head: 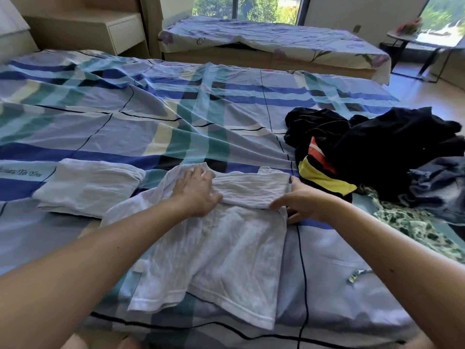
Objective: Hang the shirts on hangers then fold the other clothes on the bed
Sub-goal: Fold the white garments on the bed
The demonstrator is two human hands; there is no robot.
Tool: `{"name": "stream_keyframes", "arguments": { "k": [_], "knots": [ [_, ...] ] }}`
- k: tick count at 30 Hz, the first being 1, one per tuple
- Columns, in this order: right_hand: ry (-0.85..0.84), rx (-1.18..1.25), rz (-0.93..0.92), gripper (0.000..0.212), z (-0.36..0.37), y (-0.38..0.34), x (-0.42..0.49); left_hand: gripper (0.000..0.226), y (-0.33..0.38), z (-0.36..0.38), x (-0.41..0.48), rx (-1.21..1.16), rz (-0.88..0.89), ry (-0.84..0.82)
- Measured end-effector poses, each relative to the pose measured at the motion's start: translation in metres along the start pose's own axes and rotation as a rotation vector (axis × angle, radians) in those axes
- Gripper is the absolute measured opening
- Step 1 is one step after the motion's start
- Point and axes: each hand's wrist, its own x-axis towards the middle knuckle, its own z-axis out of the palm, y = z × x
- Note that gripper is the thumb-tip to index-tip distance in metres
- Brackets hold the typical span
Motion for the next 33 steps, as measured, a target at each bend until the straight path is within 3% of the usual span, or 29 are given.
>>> {"name": "stream_keyframes", "arguments": {
  "k": [2,5,11,15,19,25,27,30,33],
  "knots": [
    [-0.092,-0.042,0.007,0.108,0.002,0.001,-0.008,0.061,0.002,0.007,-0.001,0.026,0.027,-0.020],
    [-0.088,-0.058,0.018,0.129,0.005,0.004,-0.017,0.067,0.000,0.021,-0.001,0.060,0.031,-0.069],
    [0.108,-0.026,-0.031,0.117,-0.014,0.009,-0.024,0.072,0.002,0.035,-0.004,0.078,0.032,-0.101],
    [-0.038,-0.052,0.062,0.105,-0.002,0.017,-0.053,0.072,0.004,0.038,-0.005,0.125,0.033,-0.083],
    [-0.128,-0.109,0.038,0.131,0.024,0.033,-0.084,0.073,0.003,0.041,-0.005,0.129,0.037,-0.075],
    [-0.291,-0.273,0.101,0.133,0.004,0.033,-0.108,0.073,0.001,0.043,-0.006,0.110,0.051,-0.072],
    [-0.274,-0.445,0.133,0.133,-0.007,0.029,-0.108,0.074,0.001,0.043,-0.006,0.112,0.058,-0.059],
    [0.070,-0.900,-0.080,0.110,-0.009,0.017,-0.094,0.075,-0.001,0.044,-0.007,0.118,0.107,-0.014],
    [0.168,-0.866,-0.466,0.079,0.007,0.004,-0.073,0.073,-0.004,0.040,-0.012,0.134,0.197,-0.075]
  ]
}}
